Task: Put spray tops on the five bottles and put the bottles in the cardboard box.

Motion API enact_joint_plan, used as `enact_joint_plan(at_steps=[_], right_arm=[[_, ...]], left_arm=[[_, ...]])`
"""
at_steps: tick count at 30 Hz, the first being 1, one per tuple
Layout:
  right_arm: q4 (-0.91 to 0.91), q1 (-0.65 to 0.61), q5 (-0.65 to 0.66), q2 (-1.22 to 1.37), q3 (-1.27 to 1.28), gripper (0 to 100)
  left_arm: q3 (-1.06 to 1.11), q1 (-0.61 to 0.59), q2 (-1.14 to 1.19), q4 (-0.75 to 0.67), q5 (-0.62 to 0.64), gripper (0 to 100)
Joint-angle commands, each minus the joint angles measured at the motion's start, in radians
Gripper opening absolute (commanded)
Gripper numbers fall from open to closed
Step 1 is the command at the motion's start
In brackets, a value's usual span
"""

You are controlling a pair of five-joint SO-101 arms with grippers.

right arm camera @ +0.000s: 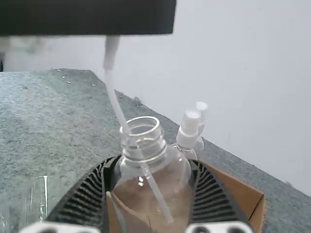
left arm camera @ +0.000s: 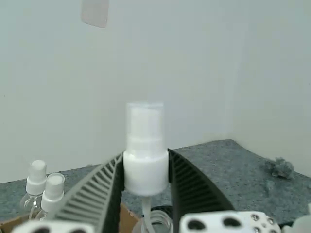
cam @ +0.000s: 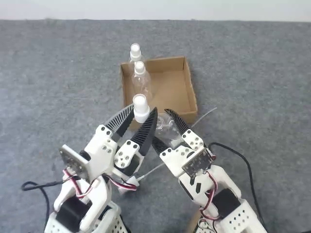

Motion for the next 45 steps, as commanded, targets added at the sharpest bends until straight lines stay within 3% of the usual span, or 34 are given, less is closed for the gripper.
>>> enact_joint_plan(at_steps=[1,15,26,45], right_arm=[[-0.002,0.019,0.002,-0.039,0.018,2.7],[0.001,0.022,-0.046,-0.036,0.018,2.7],[-0.001,0.079,-0.052,-0.044,0.018,2.7],[-0.001,0.079,-0.052,-0.038,0.018,2.7]], left_arm=[[-0.004,0.002,-0.015,-0.005,-0.015,2],[0.039,0.002,-0.015,0.000,-0.012,1],[0.073,0.130,-0.015,0.052,-0.077,1],[0.070,0.121,-0.015,0.075,-0.084,2]])
